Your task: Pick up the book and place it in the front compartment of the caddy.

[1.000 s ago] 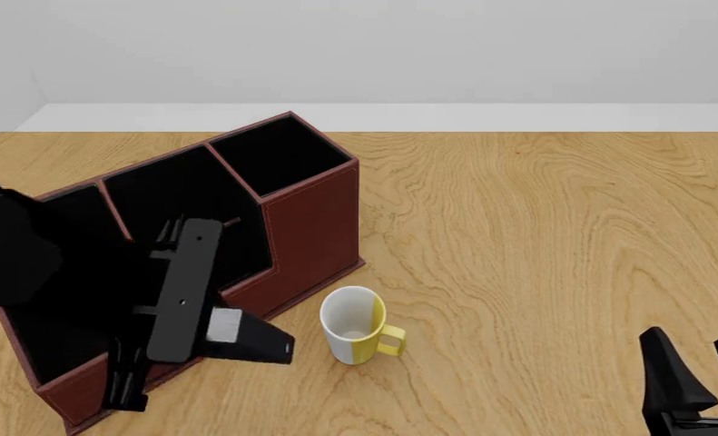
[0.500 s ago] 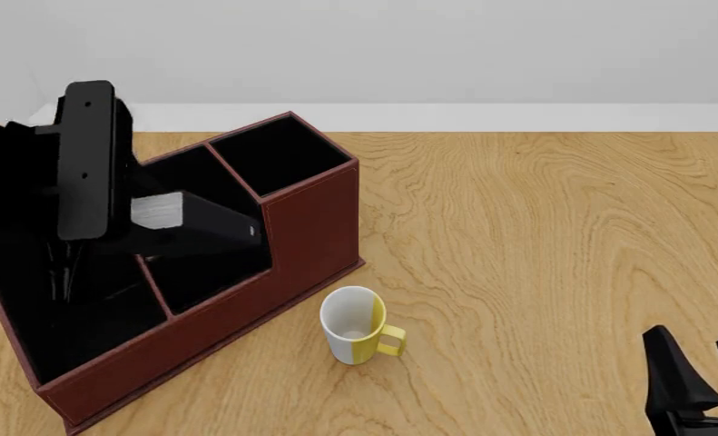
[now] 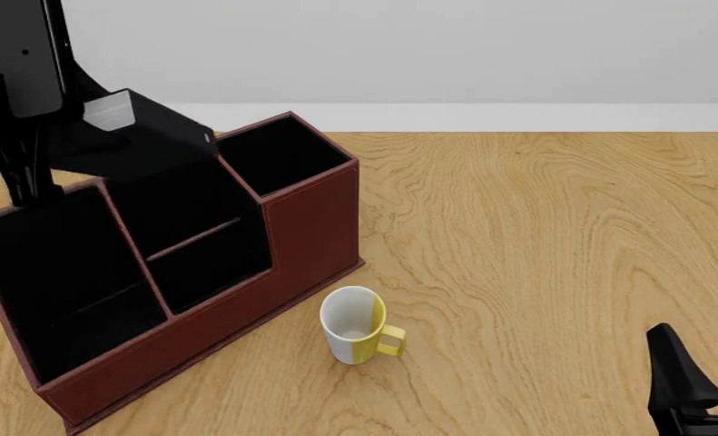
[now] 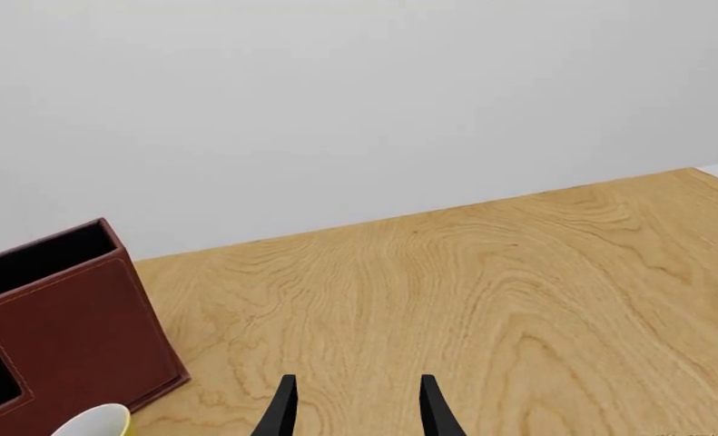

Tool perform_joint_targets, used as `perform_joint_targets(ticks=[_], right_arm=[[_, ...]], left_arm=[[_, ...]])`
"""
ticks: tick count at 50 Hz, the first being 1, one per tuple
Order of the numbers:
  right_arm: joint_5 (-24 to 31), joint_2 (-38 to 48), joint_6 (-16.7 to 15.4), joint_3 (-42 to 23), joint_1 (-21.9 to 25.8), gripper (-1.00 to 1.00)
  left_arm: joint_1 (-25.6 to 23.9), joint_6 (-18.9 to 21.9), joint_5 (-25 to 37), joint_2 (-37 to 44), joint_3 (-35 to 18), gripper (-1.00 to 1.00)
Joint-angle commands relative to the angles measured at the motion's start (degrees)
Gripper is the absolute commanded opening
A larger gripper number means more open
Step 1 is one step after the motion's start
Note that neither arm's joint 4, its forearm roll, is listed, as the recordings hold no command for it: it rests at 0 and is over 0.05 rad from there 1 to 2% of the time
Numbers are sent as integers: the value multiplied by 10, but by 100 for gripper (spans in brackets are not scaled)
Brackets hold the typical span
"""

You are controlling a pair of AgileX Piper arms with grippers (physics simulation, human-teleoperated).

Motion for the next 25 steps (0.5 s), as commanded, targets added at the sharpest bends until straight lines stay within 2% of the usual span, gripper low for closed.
perform_joint_targets(ticks=[1,4,7,16,20,25], right_arm=[[1,-1,3,0,-4,100],[-3,2,5,0,-5,100],[3,-3,6,0,-6,100],[4,-4,8,0,-7,100],[4,-5,7,0,-6,100],[4,-5,6,0,-6,100]], left_arm=[[13,-11,0,58,-70,-100],[23,-14,0,68,-71,-100],[36,3,0,70,-63,-100],[67,19,-3,76,-46,-100],[98,44,-20,63,-15,-100],[114,51,-35,56,12,-100]])
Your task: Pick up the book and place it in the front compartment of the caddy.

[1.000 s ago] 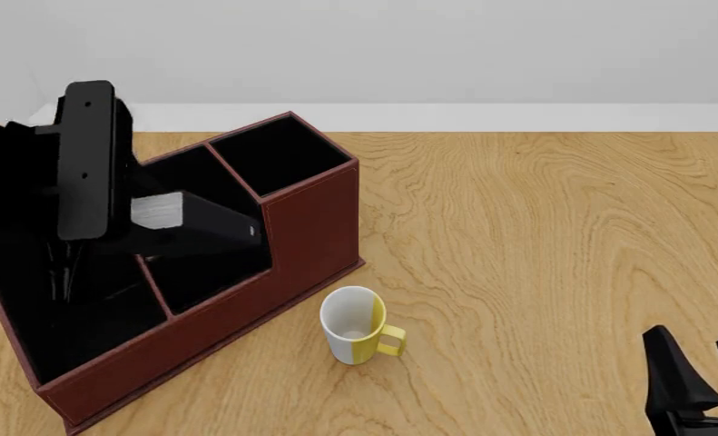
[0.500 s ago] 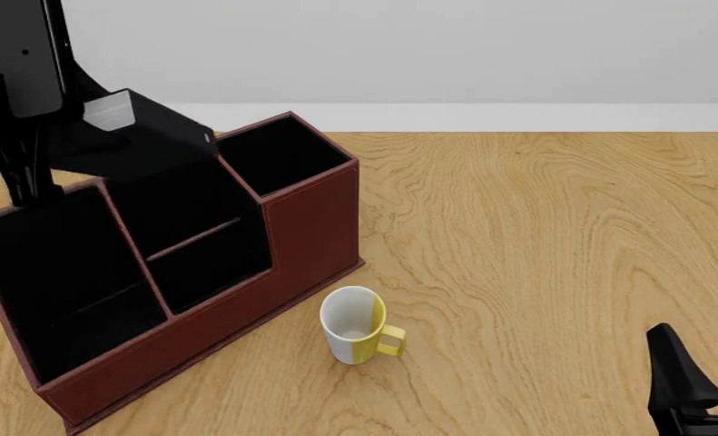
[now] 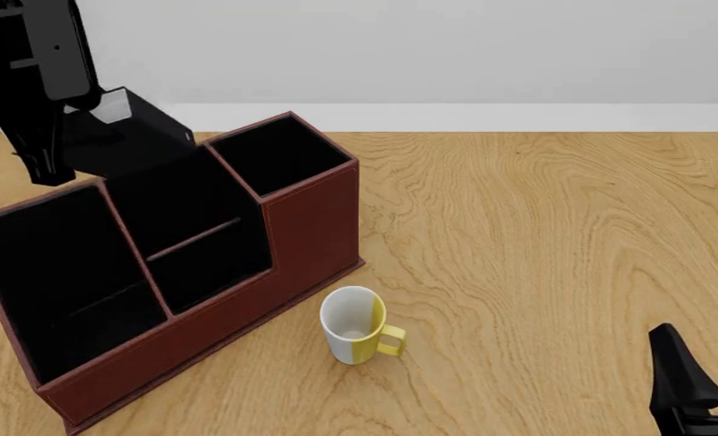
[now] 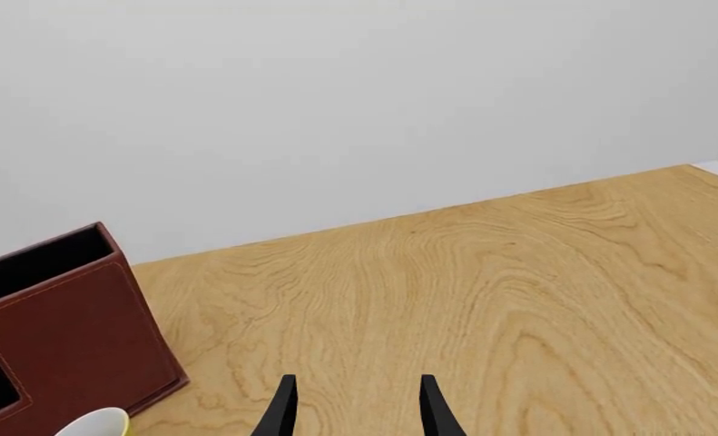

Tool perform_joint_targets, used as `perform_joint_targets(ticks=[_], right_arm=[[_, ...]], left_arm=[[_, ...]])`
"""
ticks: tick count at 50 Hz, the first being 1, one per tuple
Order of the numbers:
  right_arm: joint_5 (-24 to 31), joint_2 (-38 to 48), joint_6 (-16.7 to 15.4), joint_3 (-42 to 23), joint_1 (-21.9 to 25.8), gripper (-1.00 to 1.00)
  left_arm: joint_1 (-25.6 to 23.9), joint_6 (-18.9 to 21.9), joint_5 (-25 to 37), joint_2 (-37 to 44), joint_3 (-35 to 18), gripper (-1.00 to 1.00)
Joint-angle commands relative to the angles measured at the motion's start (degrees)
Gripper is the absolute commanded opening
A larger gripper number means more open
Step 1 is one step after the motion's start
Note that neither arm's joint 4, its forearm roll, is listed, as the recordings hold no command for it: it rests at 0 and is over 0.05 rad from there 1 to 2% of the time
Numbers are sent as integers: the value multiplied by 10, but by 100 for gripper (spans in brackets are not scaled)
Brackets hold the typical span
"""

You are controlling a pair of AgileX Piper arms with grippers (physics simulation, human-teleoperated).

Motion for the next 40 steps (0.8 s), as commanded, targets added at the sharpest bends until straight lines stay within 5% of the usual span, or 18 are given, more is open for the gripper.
perform_joint_targets(ticks=[1,12,40], right_arm=[[1,-1,-1,0,1,100],[2,-2,-4,0,2,100],[-3,2,-10,4,-4,100]], left_arm=[[46,35,-31,-10,45,-100],[34,15,-75,11,86,-100],[26,-18,-168,164,72,-100]])
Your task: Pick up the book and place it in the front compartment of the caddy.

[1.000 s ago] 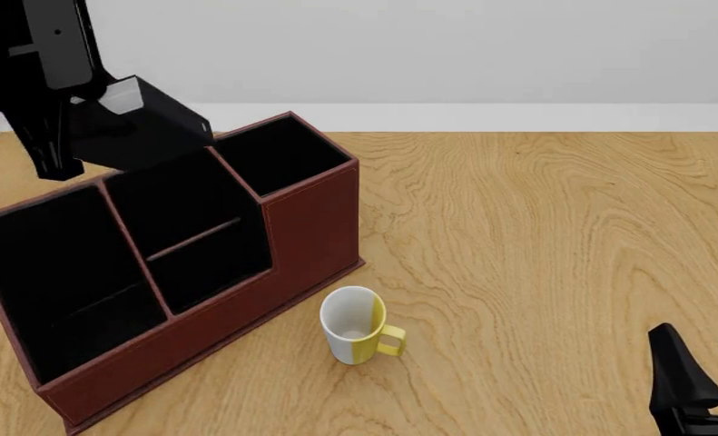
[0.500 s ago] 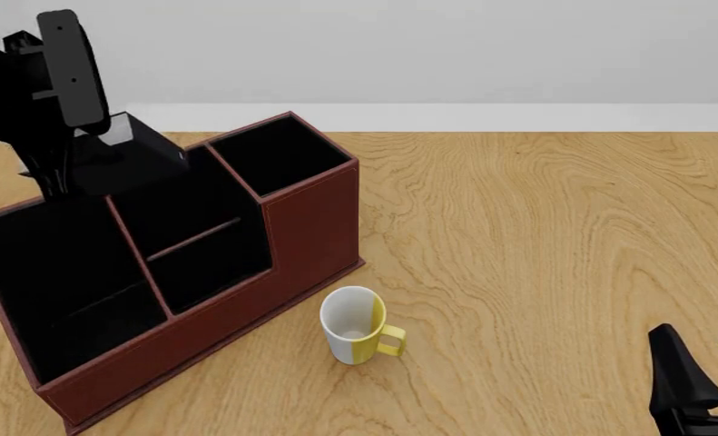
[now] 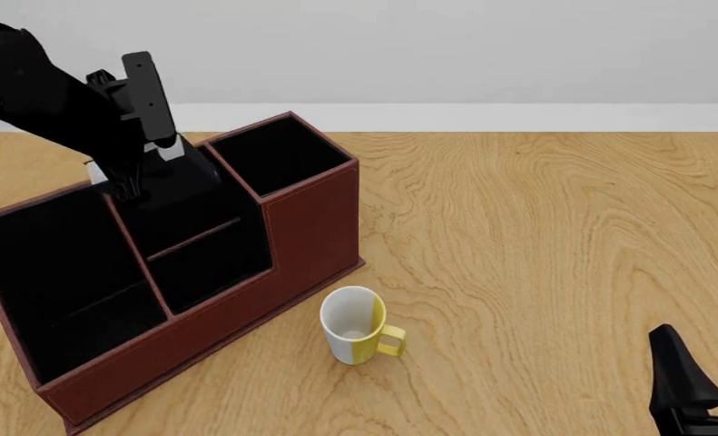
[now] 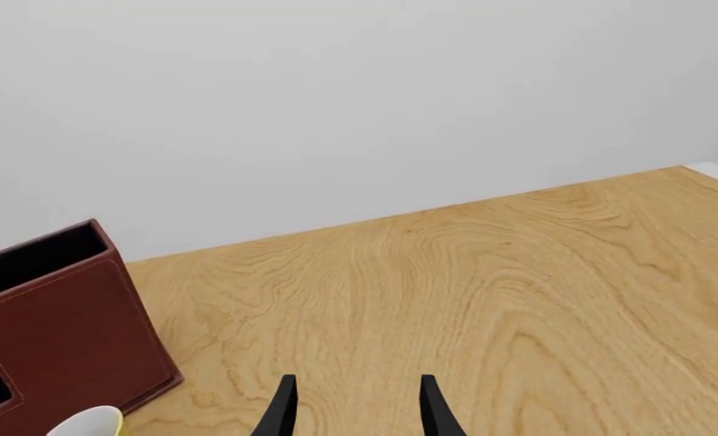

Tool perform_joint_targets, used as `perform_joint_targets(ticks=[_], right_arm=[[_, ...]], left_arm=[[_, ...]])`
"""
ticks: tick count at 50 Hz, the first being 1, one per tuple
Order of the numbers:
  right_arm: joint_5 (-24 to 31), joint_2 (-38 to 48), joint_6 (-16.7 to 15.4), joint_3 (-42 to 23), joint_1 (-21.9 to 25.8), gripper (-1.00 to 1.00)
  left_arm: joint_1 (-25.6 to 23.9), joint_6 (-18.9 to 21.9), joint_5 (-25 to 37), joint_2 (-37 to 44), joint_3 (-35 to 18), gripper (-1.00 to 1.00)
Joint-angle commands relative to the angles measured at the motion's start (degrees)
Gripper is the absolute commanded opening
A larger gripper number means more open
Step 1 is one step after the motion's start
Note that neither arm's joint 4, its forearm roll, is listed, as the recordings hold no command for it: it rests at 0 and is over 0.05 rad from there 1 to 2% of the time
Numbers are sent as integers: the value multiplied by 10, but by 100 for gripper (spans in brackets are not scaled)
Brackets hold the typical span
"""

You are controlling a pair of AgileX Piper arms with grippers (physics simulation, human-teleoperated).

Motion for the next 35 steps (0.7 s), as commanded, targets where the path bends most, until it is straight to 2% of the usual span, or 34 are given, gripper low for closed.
perform_joint_targets(ticks=[1,10,11,35], right_arm=[[-4,3,-4,2,-1,100],[-4,1,-9,7,-2,100],[-4,1,-9,7,-2,100],[-3,0,-7,4,-3,100]], left_arm=[[7,5,-37,57,-8,-100],[26,14,-47,87,-25,-100],[25,15,-48,86,-24,100],[42,46,-53,74,-37,100]])
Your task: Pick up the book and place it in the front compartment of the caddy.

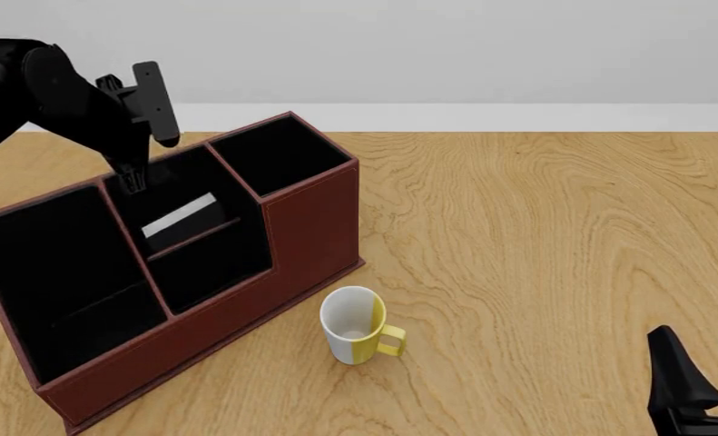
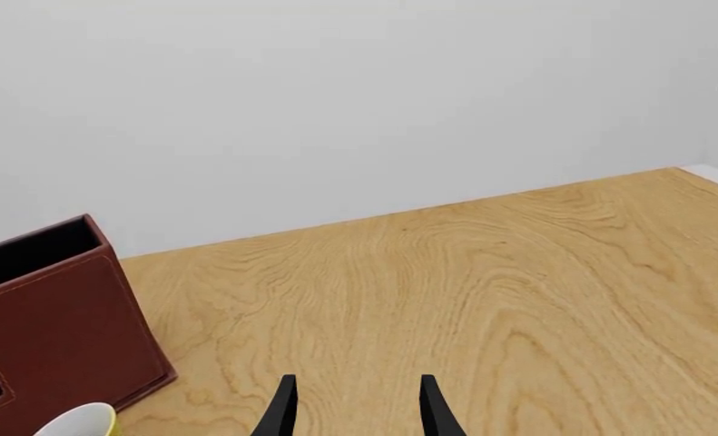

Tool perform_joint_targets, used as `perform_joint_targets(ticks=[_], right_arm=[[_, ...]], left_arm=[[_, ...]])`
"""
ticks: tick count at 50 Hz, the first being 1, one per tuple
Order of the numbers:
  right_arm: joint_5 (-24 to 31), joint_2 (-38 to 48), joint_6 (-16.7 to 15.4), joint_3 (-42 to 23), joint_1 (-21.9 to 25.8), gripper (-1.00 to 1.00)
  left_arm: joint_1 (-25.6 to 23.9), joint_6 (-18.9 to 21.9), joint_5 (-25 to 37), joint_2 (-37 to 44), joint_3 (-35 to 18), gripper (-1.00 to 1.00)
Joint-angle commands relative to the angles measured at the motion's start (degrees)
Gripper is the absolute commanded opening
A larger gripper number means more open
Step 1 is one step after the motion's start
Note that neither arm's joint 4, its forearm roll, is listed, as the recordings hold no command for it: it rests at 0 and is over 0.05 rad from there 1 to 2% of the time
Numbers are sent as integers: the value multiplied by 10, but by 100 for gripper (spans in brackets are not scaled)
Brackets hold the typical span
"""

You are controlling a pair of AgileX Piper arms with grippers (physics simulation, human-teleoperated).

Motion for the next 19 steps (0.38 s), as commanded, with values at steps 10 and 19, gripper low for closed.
perform_joint_targets(ticks=[10,19], right_arm=[[3,-2,2,-3,0,100],[3,-3,0,-4,2,100]], left_arm=[[-115,-97,135,-26,-172,100],[-162,-125,192,-136,-229,100]])
